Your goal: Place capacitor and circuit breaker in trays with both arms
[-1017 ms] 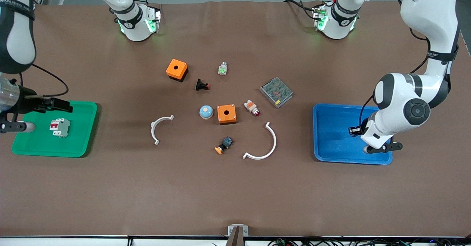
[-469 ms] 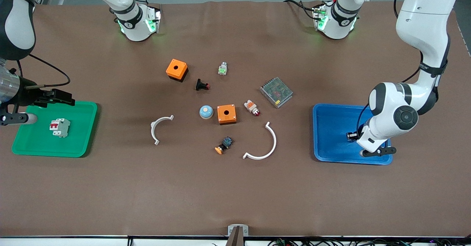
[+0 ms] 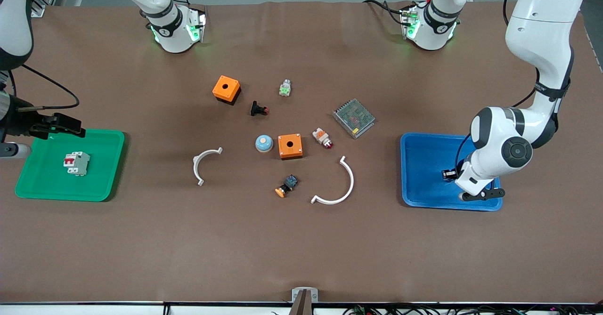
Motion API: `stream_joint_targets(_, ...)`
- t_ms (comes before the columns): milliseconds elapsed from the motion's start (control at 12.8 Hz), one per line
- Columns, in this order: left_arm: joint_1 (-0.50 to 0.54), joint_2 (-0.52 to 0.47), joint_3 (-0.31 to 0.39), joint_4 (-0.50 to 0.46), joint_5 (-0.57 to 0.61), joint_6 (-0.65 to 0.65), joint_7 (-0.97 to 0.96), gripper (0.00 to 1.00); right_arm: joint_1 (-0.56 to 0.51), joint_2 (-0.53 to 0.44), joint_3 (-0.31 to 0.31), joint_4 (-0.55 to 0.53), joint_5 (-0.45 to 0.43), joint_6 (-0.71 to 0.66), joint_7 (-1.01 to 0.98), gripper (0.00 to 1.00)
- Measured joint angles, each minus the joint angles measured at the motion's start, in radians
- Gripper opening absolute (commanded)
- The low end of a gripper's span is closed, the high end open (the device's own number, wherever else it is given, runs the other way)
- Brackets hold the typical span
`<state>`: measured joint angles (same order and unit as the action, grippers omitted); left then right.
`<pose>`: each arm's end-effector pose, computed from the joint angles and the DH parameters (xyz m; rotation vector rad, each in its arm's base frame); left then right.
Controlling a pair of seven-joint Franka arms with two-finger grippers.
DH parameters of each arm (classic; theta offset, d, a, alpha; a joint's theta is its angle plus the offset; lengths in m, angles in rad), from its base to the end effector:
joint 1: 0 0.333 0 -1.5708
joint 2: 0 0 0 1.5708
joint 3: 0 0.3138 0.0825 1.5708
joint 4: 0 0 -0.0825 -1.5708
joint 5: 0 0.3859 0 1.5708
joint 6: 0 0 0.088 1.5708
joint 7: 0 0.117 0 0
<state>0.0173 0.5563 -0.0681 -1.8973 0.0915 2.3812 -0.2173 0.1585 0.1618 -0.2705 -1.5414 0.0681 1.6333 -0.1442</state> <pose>0.6234 -0.0290 0.1879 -3.1019 -0.1660 0.1030 0.6021 -0.0490 0.5406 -3.1073 -0.0431 0.0937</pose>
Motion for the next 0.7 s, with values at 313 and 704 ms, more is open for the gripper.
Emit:
stream_joint_targets(313,0.000,-0.021,-0.002,0.013,0.000,-0.015,0.000,0.99,0.000,0.001,-0.001,0.063,0.000,-0.063,0.002,1.00)
stream_joint_targets(704,0.000,-0.239,-0.013,0.028,0.000,-0.252,0.000,0.99,-0.004,-0.016,-0.005,0.086,0.000,-0.156,0.002,1.00)
